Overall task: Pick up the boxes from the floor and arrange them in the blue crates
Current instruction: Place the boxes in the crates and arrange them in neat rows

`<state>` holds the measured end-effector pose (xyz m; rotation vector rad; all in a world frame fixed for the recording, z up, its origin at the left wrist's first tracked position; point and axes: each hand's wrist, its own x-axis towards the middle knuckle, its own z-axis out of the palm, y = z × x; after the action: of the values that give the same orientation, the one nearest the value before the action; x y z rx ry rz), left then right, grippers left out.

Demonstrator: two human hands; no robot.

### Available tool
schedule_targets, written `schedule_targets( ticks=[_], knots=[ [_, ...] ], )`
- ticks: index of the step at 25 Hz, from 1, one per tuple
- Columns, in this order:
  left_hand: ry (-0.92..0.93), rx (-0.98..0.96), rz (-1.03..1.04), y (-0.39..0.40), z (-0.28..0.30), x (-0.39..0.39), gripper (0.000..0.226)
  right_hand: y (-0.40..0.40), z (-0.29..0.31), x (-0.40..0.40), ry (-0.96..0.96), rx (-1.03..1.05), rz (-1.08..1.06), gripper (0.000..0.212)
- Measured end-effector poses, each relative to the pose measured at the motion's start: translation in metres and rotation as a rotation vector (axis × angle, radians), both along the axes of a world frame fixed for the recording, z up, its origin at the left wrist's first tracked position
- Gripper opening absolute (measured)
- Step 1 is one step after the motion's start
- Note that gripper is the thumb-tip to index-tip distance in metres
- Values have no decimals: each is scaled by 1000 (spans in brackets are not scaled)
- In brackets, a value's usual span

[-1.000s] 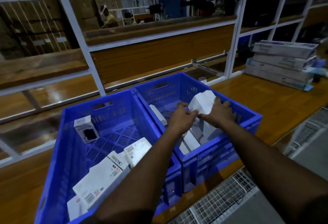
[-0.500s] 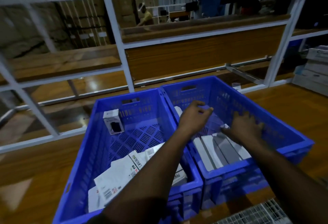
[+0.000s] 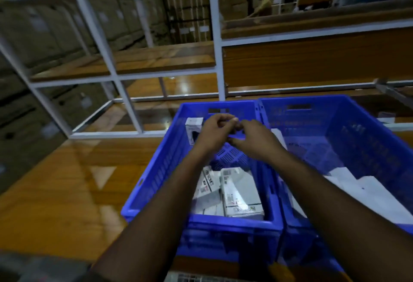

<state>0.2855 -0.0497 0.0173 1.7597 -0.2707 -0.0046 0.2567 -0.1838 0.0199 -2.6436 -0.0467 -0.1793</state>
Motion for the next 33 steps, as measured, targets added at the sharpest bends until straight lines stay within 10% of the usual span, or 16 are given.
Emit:
schedule_targets(
  ticks=[4, 9, 13, 22, 25, 33],
  knots=[
    [32, -59, 200, 63, 1, -7, 12, 41, 9, 6, 93, -21, 293, 56],
    [165, -75, 387, 112, -17, -13, 15, 77, -2, -2, 550, -204, 766, 116],
    [213, -57, 344, 121, -25, -13, 14, 93, -18, 11, 533, -314, 831, 106],
    [284, 160, -277, 136, -14, 40, 54, 50, 17, 61, 333, 515, 372, 90],
    [338, 188, -408, 130, -15, 63, 61, 54, 13, 69, 156, 845, 222, 54],
    [265, 90, -407, 88, -46, 99, 80, 59, -20, 70, -77, 885, 73, 23]
  ],
)
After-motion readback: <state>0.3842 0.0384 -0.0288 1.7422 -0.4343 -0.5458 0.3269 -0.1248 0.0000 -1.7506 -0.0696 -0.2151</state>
